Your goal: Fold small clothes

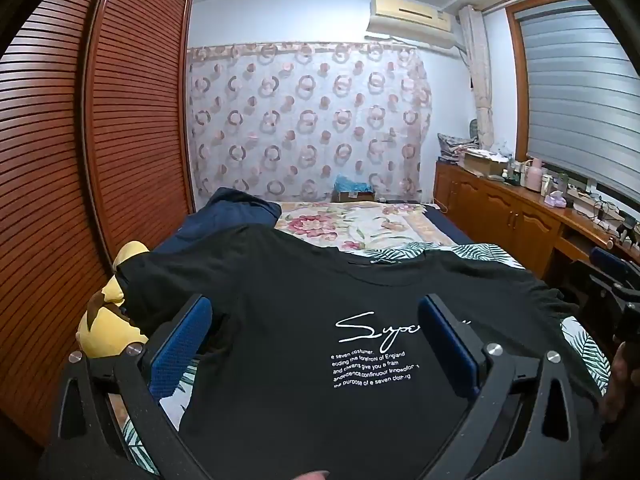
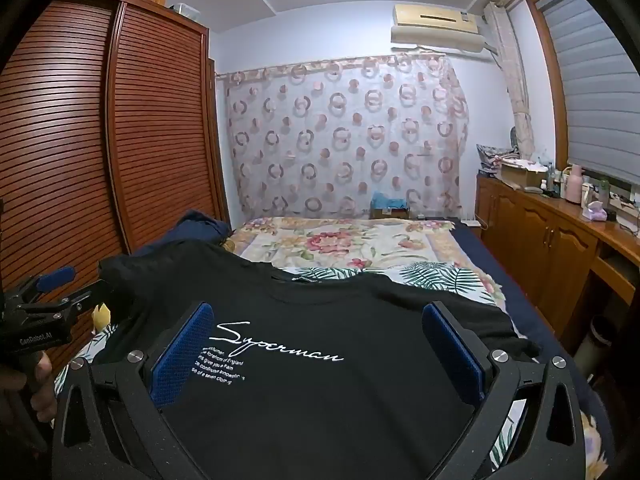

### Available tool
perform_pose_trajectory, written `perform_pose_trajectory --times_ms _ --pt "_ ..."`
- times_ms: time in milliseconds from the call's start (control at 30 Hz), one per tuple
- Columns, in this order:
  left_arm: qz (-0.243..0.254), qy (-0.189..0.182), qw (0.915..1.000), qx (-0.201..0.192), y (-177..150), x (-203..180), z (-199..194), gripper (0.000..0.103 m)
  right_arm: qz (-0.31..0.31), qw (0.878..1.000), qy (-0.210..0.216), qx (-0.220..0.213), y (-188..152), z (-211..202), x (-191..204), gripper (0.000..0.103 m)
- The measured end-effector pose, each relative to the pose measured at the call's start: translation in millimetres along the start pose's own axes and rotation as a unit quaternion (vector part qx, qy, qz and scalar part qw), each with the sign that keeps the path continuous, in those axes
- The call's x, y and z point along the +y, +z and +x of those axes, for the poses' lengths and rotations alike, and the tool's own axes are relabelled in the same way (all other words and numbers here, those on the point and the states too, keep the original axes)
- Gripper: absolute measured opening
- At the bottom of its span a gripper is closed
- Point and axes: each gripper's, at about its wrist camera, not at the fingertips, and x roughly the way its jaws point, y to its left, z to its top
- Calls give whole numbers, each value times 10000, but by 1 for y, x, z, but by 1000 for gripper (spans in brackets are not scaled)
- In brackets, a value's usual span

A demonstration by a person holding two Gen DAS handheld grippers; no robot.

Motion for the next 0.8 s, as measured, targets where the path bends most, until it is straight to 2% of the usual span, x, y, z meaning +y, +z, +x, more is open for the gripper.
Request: perform_pose_trajectory --times_ms 800 --pt "15 28 10000 -22 5 2 -5 103 -9 10000 -22 -3 2 -1 3 103"
